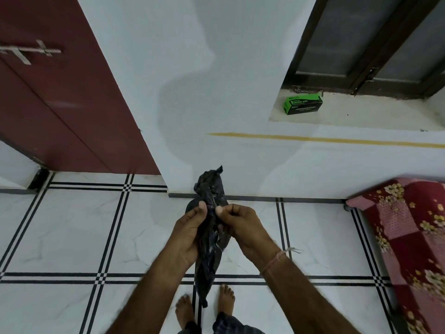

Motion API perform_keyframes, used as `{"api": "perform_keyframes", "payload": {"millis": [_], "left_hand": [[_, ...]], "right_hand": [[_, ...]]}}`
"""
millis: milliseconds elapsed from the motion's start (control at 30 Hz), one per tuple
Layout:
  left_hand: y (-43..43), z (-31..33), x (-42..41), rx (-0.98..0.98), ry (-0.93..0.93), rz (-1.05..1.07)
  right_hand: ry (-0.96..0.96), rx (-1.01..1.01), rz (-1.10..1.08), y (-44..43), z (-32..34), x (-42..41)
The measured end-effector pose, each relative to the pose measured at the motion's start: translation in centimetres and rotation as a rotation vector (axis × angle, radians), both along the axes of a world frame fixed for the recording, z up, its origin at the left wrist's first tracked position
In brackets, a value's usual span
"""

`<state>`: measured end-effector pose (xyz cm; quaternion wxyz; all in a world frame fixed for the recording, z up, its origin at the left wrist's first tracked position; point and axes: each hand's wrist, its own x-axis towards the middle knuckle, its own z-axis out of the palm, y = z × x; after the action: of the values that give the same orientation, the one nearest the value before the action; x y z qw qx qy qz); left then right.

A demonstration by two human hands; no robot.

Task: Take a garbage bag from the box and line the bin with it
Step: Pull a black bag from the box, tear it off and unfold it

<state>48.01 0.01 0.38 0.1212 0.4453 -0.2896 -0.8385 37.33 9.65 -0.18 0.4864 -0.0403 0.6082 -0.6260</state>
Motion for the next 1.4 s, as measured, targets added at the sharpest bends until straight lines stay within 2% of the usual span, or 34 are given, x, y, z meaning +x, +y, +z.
{"api": "perform_keyframes", "payload": {"millis": [100,167,267,533,633,700,800,867,933,1000,1033,1100,1133,1167,1200,1233,1267,1333,1400], "left_hand": [[0.0,-0.1,0.5,0.015,0.008,0.001],[0.0,0.0,0.5,0.013,0.004,0.008],[-0.1,-0.1,0.7,0.011,0.033,-0.009],[-0.6,-0.1,1.5,0.058,0.115,-0.004],[-1.3,-0.5,1.9,0.067,0.081,0.085],[-2.2,-0.8,2.0,0.106,0.029,0.14],[-4.2,-1.0,1.1,0.187,-0.159,0.216],[-6.2,-0.6,0.1,0.16,-0.235,0.264],[-8.6,1.6,-1.1,0.072,-0.191,0.311],[-10.5,4.9,-2.3,-0.096,-0.095,0.413],[-11.0,7.0,-2.7,-0.299,-0.04,0.462],[-11.0,9.7,-3.2,-0.845,0.025,0.46],[-10.8,9.0,-3.2,-1.084,0.004,0.378],[-10.1,7.1,-3.0,-1.109,-0.064,0.251],[-9.4,4.1,-2.4,-1.053,-0.149,0.12],[-8.8,0.6,-1.4,-0.916,-0.257,0.031],[-8.4,-2.6,0.0,-0.763,-0.387,-0.014],[-7.9,-6.6,2.4,-0.414,-0.396,0.037],[-7.6,-7.3,4.8,-0.195,-0.38,0.061]], "right_hand": [[-0.043,-0.061,0.058,0.1,0.0,0.2],[0.041,-0.075,0.124,0.0,0.1,0.9],[0.121,-0.054,0.074,-0.3,0.0,1.3],[-0.128,-0.047,0.001,-0.2,-0.1,0.5],[-0.086,0.071,-0.006,0.4,-0.1,-0.5],[-0.131,0.11,-0.018,0.5,-0.3,-1.7],[-0.228,0.124,-0.116,-0.3,-0.5,-3.6],[-0.299,0.078,-0.207,-1.7,0.5,-4.6],[-0.263,-0.056,-0.217,-3.7,3.3,-5.6],[0.014,-0.209,-0.182,-5.9,7.1,-6.5],[0.245,-0.285,-0.216,-6.6,9.2,-7.0],[0.823,-0.448,-0.294,-6.9,12.0,-6.8],[1.083,-0.434,-0.278,-6.6,11.6,-6.6],[1.196,-0.276,-0.154,-6.3,9.6,-6.2],[1.16,-0.057,0.048,-5.8,6.2,-5.6],[1.029,0.2,0.257,-4.6,2.3,-4.9],[0.91,0.357,0.371,-3.0,-1.6,-4.6],[0.72,0.404,0.338,-0.8,-7.3,-5.7],[0.551,0.299,0.284,0.8,-9.0,-6.0]]}}
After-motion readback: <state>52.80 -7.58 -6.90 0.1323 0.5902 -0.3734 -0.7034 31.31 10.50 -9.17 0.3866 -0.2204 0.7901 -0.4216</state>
